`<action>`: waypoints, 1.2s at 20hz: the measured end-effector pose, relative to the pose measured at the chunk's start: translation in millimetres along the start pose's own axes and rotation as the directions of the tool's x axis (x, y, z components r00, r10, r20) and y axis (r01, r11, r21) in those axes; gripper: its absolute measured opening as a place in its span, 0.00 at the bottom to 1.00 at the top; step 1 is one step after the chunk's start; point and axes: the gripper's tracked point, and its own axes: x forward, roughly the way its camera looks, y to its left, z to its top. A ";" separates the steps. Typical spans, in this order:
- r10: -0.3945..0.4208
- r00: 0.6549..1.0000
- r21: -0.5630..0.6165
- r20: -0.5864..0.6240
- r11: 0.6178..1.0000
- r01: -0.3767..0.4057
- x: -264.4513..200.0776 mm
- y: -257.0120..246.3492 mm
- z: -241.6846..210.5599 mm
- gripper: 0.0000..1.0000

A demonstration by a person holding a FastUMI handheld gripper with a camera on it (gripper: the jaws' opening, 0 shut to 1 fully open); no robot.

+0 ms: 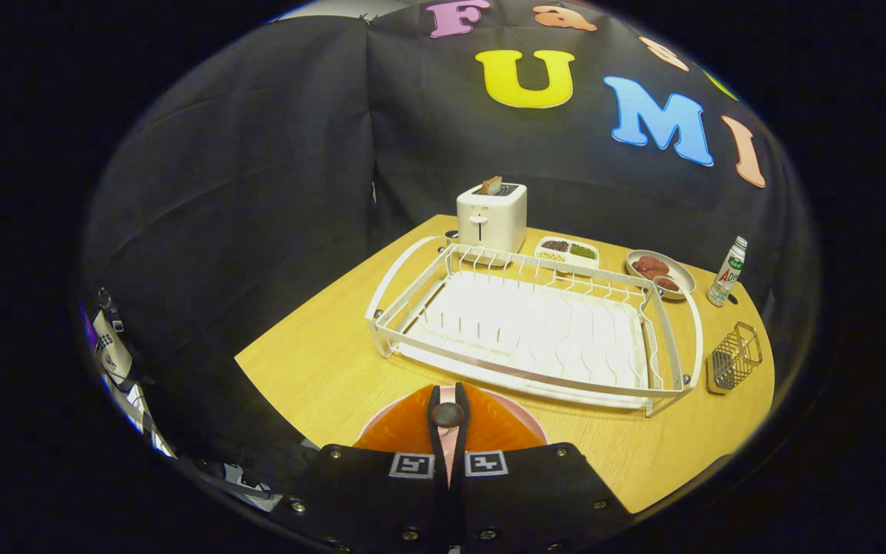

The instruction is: Take the plate from the dish rack, then take the spoon from the basket and place it into the plate.

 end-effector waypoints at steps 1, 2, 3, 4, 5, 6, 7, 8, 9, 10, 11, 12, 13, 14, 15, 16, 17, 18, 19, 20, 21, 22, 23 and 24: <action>0.003 1.000 0.009 0.025 1.000 -0.003 3.2 1.5 6.4 0.00; 0.003 1.000 0.019 0.020 1.000 -0.003 3.2 3.9 3.1 0.01; 0.004 1.000 0.029 0.027 1.000 -0.005 1.1 3.8 4.7 0.01; 0.003 1.000 0.031 0.024 1.000 -0.004 3.9 4.0 5.3 0.01; 0.003 1.000 0.032 0.024 0.999 -0.004 3.9 4.3 5.4 0.00; 0.004 1.000 0.027 0.024 1.000 -0.004 5.9 4.6 7.0 0.01; 0.002 1.000 0.018 0.020 1.000 -0.003 6.2 4.3 6.4 0.01; 0.008 1.000 0.006 0.025 1.000 -0.008 5.9 6.2 8.3 0.08; 0.002 1.000 -0.009 0.031 1.000 -0.001 2.8 3.8 11.3 0.11; 0.003 0.999 -0.024 0.044 1.000 -0.002 5.2 4.0 14.9 0.22; 0.000 0.998 -0.032 0.056 0.999 0.002 4.0 3.3 19.3 0.36; -0.007 0.998 -0.031 0.061 0.999 0.009 3.6 1.8 21.7 0.60; -0.015 0.998 -0.025 0.066 1.000 0.016 3.6 -0.3 24.6 0.83; -0.020 0.997 -0.016 0.071 1.000 0.022 3.0 -1.9 27.6 0.99; -0.023 0.997 -0.006 0.077 1.000 0.023 2.2 -3.4 30.9 0.99; -0.021 0.996 0.003 0.081 1.000 0.021 1.9 -4.2 32.3 0.99; -0.021 0.996 0.008 0.085 1.000 0.020 1.0 -5.4 34.3 0.99; -0.022 0.996 0.011 0.087 1.000 0.021 1.5 -7.6 36.4 0.99; -0.025 0.996 0.011 0.089 1.000 0.024 0.8 -10.1 37.2 0.99; -0.026 0.995 0.012 0.092 1.000 0.025 0.9 -11.5 38.9 0.99; -0.026 0.995 0.015 0.097 1.000 0.025 0.1 -12.7 41.4 0.99; -0.027 0.994 0.019 0.104 1.000 0.025 -0.4 -14.1 44.4 0.99; -0.029 0.993 0.022 0.113 0.999 0.027 -2.5 -15.1 48.0 0.99; -0.033 0.992 0.024 0.123 0.999 0.031 -4.7 -17.3 52.1 0.99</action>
